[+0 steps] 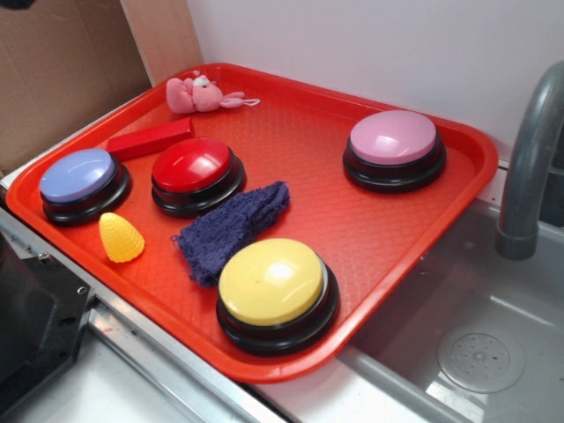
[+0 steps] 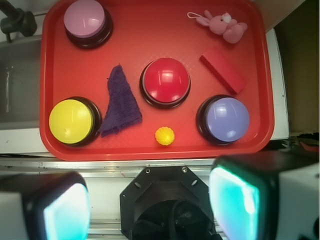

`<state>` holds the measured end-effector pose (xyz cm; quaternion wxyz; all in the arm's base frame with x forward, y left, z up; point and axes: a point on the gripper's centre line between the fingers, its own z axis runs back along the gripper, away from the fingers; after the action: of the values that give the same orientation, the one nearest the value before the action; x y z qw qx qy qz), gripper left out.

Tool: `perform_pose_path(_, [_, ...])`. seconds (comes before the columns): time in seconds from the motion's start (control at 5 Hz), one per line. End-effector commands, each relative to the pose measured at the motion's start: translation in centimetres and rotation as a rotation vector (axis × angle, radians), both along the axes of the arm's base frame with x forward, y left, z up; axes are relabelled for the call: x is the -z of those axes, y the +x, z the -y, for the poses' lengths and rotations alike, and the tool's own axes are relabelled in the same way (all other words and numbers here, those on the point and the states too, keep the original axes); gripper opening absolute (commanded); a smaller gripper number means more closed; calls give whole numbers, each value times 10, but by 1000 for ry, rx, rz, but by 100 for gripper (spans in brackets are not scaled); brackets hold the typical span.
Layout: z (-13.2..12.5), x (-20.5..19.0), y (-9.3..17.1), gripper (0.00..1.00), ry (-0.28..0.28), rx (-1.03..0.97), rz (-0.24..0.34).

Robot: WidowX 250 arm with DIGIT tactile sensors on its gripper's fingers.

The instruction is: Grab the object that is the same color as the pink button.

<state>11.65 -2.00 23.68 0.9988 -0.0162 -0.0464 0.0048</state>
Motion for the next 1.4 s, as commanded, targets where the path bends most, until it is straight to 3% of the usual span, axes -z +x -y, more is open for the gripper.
perform_pose_path(0.0, [0,0,0,100,0,0,0])
perform_pose_path(0.4, [-102,39,48,100,124,-181,114])
perform_pose_path(0.6, [-146,55,69,100,170,-169,165])
perform_pose_path(0.8, [-161,71,102,100,214,-60,203])
perform_pose_path(1.0, [-143,95,144,100,304,199,247])
perform_pose_path(1.2, [-140,91,174,100,295,244,296])
